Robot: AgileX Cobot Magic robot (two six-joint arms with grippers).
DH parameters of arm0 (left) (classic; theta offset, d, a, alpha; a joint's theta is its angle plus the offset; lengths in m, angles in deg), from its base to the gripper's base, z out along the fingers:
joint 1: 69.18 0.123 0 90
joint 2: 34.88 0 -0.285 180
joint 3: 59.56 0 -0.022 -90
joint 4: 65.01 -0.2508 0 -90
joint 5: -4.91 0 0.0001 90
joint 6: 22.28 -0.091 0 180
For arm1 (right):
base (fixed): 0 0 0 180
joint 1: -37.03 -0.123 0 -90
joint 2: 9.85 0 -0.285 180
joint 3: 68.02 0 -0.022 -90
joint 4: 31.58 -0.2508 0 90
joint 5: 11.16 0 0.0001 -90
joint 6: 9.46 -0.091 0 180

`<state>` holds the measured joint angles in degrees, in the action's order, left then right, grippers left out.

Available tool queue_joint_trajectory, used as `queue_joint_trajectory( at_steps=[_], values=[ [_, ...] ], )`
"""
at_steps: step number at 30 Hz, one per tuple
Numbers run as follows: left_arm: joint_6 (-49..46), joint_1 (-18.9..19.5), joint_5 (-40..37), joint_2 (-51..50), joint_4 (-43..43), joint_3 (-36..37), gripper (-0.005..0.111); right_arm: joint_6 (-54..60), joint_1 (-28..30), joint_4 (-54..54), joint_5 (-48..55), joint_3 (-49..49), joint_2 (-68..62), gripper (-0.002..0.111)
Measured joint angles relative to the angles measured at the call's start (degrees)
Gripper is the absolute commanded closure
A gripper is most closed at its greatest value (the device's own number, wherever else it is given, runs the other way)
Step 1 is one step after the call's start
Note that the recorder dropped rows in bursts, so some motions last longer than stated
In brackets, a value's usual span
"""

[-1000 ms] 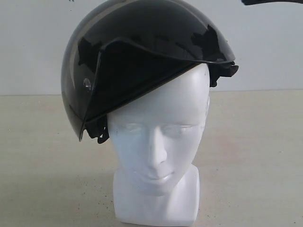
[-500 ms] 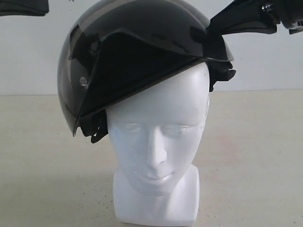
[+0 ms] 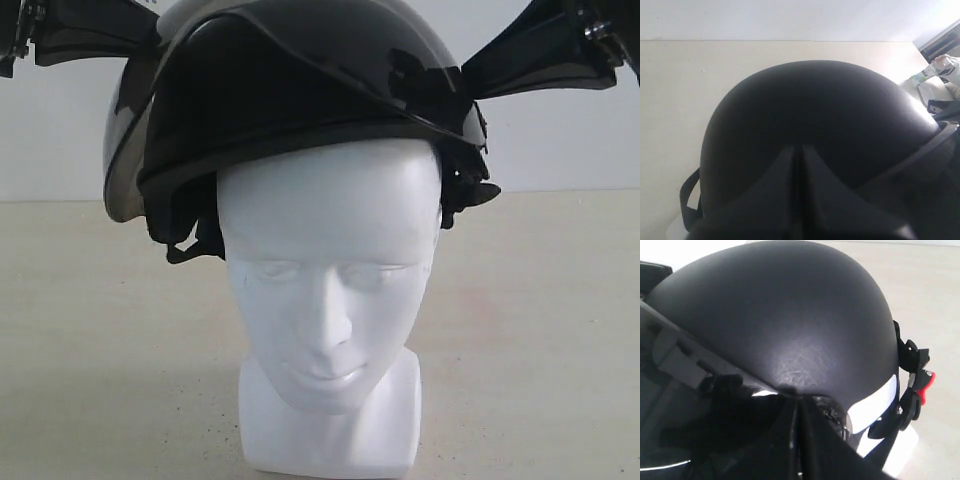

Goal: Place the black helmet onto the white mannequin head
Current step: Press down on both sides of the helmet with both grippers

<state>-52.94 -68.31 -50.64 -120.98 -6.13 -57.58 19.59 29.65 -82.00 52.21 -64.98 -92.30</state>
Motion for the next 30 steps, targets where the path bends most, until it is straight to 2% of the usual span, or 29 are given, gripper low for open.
queue_joint_trajectory(
  at_steps=[7, 18, 30],
  values=[
    [0.0, 0.0, 0.0, 0.0, 0.0, 0.0, 0.102, -0.9, 0.0, 0.5, 0.3, 1.0, 1.0, 0.109],
    [-0.6, 0.0, 0.4, 0.0, 0.8, 0.0, 0.102, -1.0, 0.5, 4.6, 4.1, 10.2, 5.5, 0.109],
    [-1.7, 0.0, -2.7, 0.0, 1.3, 0.0, 0.102, -3.3, -0.1, 4.9, -1.6, 10.3, 9.6, 0.109]
  ],
)
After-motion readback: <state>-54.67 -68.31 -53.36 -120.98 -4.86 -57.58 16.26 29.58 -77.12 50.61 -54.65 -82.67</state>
